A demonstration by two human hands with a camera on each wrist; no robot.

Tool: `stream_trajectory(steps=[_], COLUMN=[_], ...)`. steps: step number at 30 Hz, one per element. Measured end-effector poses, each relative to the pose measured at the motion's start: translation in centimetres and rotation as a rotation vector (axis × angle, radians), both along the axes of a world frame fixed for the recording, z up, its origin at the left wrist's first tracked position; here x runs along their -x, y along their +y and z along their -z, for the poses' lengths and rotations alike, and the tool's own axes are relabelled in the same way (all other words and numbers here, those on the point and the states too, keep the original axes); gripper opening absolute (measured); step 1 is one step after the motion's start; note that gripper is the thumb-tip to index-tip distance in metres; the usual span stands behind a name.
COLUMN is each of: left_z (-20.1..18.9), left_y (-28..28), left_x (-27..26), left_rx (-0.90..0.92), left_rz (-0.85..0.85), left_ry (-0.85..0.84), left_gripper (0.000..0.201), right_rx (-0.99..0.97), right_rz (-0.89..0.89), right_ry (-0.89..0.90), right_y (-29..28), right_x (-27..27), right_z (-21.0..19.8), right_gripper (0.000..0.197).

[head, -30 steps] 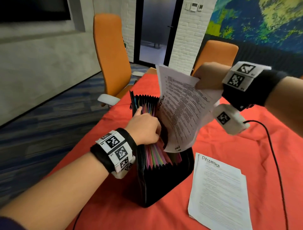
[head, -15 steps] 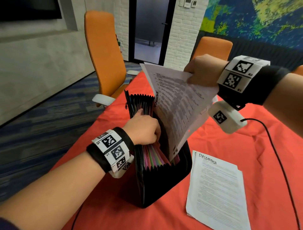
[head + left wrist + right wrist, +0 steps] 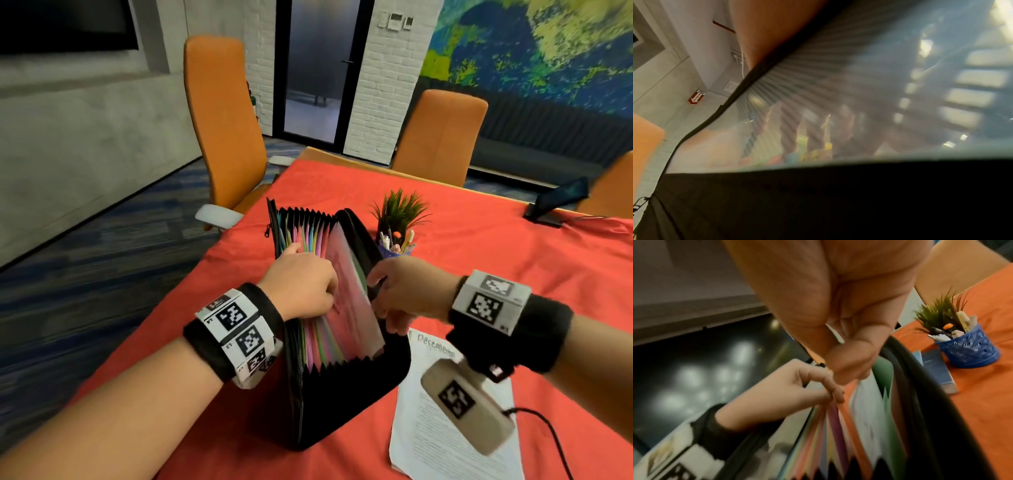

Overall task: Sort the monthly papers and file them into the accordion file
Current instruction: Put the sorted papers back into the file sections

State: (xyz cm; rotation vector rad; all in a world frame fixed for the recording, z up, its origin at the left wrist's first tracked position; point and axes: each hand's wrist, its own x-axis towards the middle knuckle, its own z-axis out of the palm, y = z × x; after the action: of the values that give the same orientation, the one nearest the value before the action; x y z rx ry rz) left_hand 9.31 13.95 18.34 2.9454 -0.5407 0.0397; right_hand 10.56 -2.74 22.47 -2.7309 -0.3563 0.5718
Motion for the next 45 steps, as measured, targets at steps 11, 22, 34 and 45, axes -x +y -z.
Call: stream_trajectory(steps=[11,22,34,45], left_z=[-0.8,-0.4,-0.5,0.3], left_y=[-0.4,-0.9,-1.2,0.1], left_x=[0.5,0.0,-0.4,-1.0], left_rx=[-0.209,-0.443,-0.310,-0.324], left_rz=[0.105,0.316,0.233,0.231], left_ry=[0.051,0.085,0.102,0.224], left_gripper=[0.055,0.082,0.069,0.080], right_rx=[-0.300,0.282,-0.072,0.216], right_rz=[0.061,0.787,1.146,1.018], right_ry=[-0.255,0.406,0.173,0.101], right_y=[-4.8,-25.6,-24.0,-22.4], right_x=[0.5,5.0,8.4,7.9], right_z=[0.3,26.6,25.7,25.3], right_gripper=[0.015,0.110,0.067,0.065])
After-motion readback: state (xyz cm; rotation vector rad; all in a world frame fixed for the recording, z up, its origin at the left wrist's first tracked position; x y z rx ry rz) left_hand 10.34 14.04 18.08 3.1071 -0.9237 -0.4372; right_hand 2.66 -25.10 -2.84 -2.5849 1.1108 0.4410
